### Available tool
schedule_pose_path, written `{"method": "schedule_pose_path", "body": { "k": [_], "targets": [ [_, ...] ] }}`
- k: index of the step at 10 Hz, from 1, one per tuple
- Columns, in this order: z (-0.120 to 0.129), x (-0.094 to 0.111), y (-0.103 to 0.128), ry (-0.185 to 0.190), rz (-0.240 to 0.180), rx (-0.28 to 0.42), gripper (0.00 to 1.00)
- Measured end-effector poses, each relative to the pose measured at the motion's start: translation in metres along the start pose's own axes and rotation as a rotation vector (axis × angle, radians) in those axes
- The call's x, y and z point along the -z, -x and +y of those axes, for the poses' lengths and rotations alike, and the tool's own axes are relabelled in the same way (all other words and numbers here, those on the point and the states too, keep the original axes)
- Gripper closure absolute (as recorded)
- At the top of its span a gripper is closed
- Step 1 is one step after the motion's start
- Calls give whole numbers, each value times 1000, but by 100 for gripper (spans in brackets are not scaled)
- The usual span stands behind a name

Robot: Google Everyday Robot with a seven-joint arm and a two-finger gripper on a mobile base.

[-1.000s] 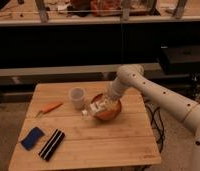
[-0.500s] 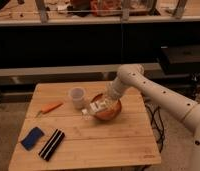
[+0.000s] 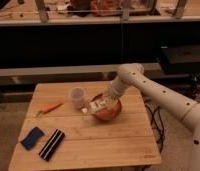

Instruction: Place the bottle in the ceramic bowl

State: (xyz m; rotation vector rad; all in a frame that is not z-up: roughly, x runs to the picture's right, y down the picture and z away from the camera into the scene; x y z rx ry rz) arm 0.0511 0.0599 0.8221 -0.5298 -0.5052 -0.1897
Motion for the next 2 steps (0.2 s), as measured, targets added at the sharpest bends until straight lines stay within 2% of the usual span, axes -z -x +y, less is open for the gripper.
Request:
{"method": "schedule_pose_path", "body": {
  "k": [2],
  "targets": [
    [-1,0,-1,0,0,-7,88]
  ]
}}
